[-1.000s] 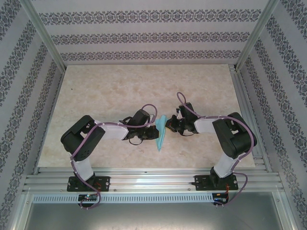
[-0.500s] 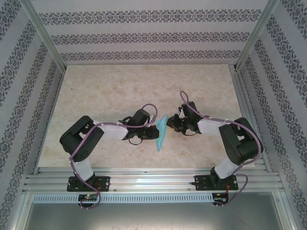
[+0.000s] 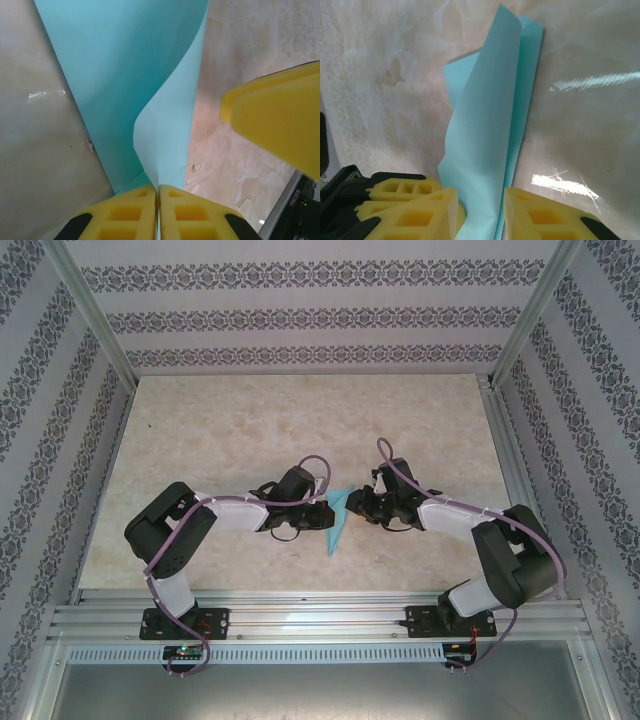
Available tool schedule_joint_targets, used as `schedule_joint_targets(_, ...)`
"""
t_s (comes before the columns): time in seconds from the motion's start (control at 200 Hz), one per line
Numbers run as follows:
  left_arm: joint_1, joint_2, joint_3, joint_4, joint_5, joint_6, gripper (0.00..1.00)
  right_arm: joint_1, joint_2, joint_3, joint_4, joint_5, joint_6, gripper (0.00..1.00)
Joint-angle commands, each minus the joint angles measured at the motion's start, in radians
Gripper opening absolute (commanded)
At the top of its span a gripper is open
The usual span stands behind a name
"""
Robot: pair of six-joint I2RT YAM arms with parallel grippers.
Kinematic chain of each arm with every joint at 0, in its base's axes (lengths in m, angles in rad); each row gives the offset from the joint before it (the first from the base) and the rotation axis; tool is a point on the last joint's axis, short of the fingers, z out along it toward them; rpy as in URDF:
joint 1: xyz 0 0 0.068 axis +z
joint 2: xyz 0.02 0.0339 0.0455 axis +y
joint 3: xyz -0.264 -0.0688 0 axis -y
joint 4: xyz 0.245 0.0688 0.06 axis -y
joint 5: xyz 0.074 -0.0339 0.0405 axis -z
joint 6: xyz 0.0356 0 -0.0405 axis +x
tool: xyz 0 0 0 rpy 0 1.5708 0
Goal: Fold a paper plane with a square sheet of paper (fold left side to right side)
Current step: Fold the wing for the fifth time at the center of the table.
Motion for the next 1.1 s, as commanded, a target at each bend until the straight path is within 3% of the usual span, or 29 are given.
schedule_joint_targets(0.0, -0.019, -0.003, 0.029, -0.02, -0.008, 0.026, 0.09, 0.023, 0.049, 0.007, 0.026, 0.008, 0.022, 0.3)
schedule_joint_targets(0.38, -0.02, -0.014, 0.029, -0.024, -0.005, 0.03, 0.13, 0.042, 0.114, 0.018, 0.053, 0.014, 0.039, 0.29)
schedule_joint_targets(0.57, -0.015, -0.072, 0.027, -0.064, -0.02, 0.048, 0.31, 0.042, 0.12, 0.023, 0.05, 0.016, 0.037, 0.29)
schedule_joint_targets(0.789, 0.029, -0.171, -0.015, -0.104, -0.026, 0.056, 0.43, 0.043, 0.121, 0.026, 0.048, 0.014, 0.037, 0.29)
schedule_joint_targets(0.894, 0.05, -0.183, -0.041, -0.128, -0.035, 0.056, 0.42, 0.043, 0.12, 0.027, 0.05, 0.014, 0.036, 0.29)
schedule_joint_targets(0.959, 0.055, -0.169, -0.059, -0.111, -0.024, 0.044, 0.35, 0.043, 0.12, 0.028, 0.05, 0.01, 0.037, 0.29)
schedule_joint_targets(1.099, 0.053, -0.113, -0.079, 0.052, 0.099, -0.016, 0.27, 0.045, 0.123, 0.029, 0.052, 0.008, 0.037, 0.29)
